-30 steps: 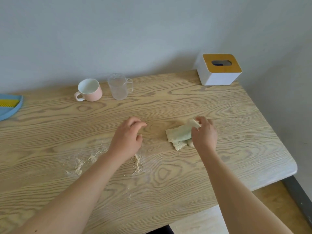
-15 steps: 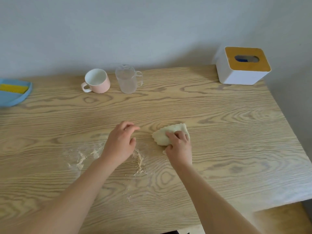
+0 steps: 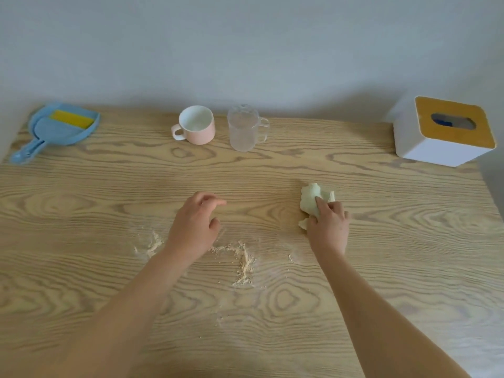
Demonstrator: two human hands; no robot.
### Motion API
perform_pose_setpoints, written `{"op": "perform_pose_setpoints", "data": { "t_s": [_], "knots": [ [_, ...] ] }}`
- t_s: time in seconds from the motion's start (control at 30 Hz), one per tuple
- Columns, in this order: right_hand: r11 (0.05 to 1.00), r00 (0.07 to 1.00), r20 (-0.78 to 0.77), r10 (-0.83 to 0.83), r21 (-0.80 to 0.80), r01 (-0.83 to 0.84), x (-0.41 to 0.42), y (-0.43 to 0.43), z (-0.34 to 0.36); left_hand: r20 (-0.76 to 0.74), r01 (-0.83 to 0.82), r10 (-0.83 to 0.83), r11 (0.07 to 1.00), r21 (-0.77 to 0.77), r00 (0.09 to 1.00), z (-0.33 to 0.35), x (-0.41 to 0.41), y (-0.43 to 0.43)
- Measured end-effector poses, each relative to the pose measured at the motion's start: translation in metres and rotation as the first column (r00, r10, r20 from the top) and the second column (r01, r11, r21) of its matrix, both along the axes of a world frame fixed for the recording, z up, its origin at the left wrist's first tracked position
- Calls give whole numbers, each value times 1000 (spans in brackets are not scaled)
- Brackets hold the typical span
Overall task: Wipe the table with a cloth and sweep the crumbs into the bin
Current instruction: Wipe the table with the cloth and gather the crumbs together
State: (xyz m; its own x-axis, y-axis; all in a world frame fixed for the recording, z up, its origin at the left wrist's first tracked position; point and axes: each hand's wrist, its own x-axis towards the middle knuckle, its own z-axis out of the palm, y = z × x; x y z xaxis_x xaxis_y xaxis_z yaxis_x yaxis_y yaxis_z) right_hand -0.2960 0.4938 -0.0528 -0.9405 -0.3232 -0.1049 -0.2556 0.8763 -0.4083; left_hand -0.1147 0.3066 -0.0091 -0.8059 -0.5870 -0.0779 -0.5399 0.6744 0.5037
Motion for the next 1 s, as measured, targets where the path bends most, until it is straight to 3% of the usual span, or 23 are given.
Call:
{"op": "perform_pose_setpoints", "data": {
  "t_s": [0.1,0.23,0.4,0.57,0.7,0.83,0.93,1.0],
  "knots": [
    [970,971,-43,235,-57,-238,40,-27,-4,24,-32,31,999,20,999,-2,7,-6],
    [878,891,43,452,-198,-435,75,-69,3,7,-61,61,998,-2,998,-1,17,-13],
    [891,941,-81,330,-302,-338,26,-103,21,-43,-127,125,991,-34,991,-2,36,-37],
    [966,966,-12,257,-29,-257,-17,-108,10,-67,-198,195,979,-47,979,-3,48,-52],
    [931,930,-33,366,-6,-366,20,-125,-2,-53,-248,245,968,-40,968,-5,62,-57],
    [814,816,-63,575,-61,-578,72,-148,-3,-33,-267,266,964,-16,963,-8,76,-62],
    [709,714,25,699,-152,-689,100,-155,0,-52,-279,279,960,7,959,-10,82,-66],
    [689,704,31,710,-239,-684,102,-164,7,-54,-295,296,955,21,954,-12,86,-73]
  ]
}}
